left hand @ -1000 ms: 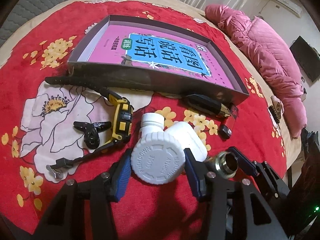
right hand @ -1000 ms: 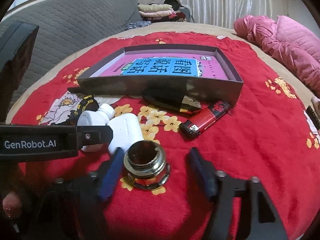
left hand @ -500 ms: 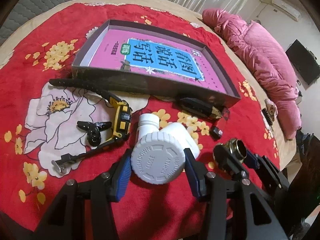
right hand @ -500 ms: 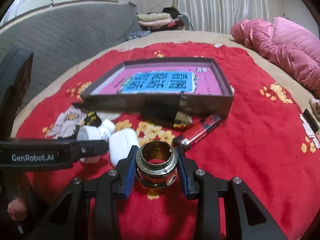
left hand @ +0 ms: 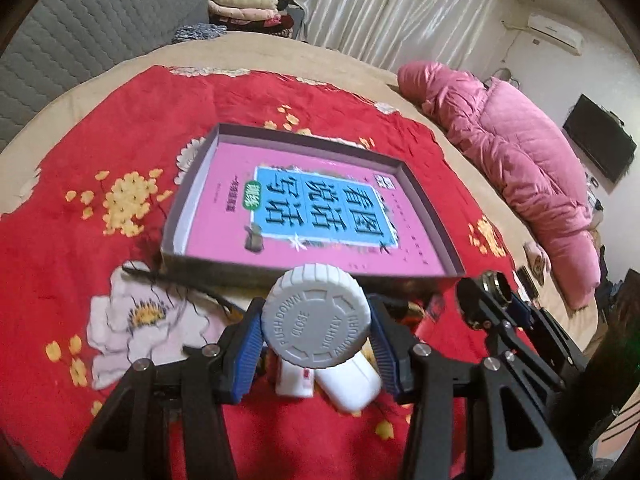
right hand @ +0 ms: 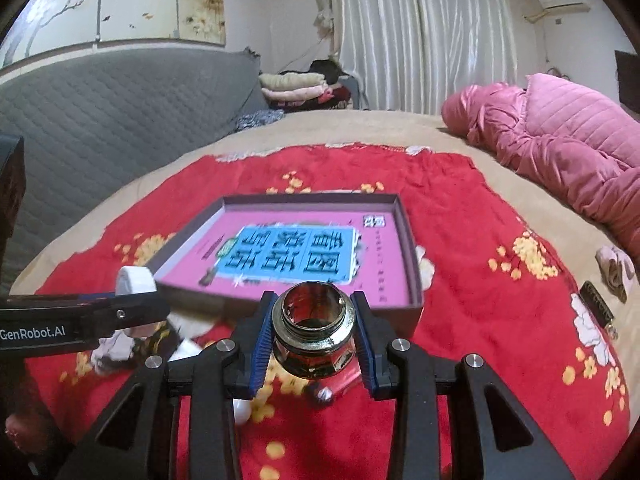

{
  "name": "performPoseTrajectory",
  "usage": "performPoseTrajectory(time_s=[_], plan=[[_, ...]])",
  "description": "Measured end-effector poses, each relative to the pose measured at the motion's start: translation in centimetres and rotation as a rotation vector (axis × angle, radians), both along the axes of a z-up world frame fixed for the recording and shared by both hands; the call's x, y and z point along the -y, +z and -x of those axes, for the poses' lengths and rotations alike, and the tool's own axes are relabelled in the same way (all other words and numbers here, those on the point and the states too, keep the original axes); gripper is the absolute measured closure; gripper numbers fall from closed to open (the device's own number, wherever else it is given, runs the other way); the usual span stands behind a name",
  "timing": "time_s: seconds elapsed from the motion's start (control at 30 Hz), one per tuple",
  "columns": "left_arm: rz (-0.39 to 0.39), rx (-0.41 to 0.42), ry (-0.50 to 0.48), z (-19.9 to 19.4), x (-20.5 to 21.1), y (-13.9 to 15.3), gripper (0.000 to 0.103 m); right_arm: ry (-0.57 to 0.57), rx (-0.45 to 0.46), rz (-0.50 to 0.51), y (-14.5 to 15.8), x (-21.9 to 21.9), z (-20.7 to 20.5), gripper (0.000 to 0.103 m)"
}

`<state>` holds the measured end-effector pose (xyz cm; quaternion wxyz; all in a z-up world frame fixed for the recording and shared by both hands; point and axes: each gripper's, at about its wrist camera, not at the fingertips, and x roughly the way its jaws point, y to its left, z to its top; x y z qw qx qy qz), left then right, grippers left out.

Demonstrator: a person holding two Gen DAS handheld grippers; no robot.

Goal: Organize rigid objects
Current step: 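Lift the white bottle with the left tool while the right tool carries the chrome fitting toward the box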

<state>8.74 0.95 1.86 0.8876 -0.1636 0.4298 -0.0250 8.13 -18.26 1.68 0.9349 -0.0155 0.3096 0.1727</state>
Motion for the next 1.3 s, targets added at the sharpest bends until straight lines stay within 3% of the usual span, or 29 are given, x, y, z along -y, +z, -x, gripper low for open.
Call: performPoseTrajectory(time_s=[0.7,1.1,1.3], plan=[[-0.084,-0.003,0.066,-6.3,-4.0,-0.6,0.053,-0.066,0.024,0.009,-0.4,0.4,-6.1,0.066],[-0.157,-0.173,0.037,-10.6,-4.5,-4.3,0.053,-0.055,-0.028,0.028,-3.8,0.2,-9.3,0.066],[-0.164,-0.197,0.039,-11.0,-4.3,-5.4,0.053,-0.058,-0.03,0.052,-4.6,0.3,-9.8,0.065]])
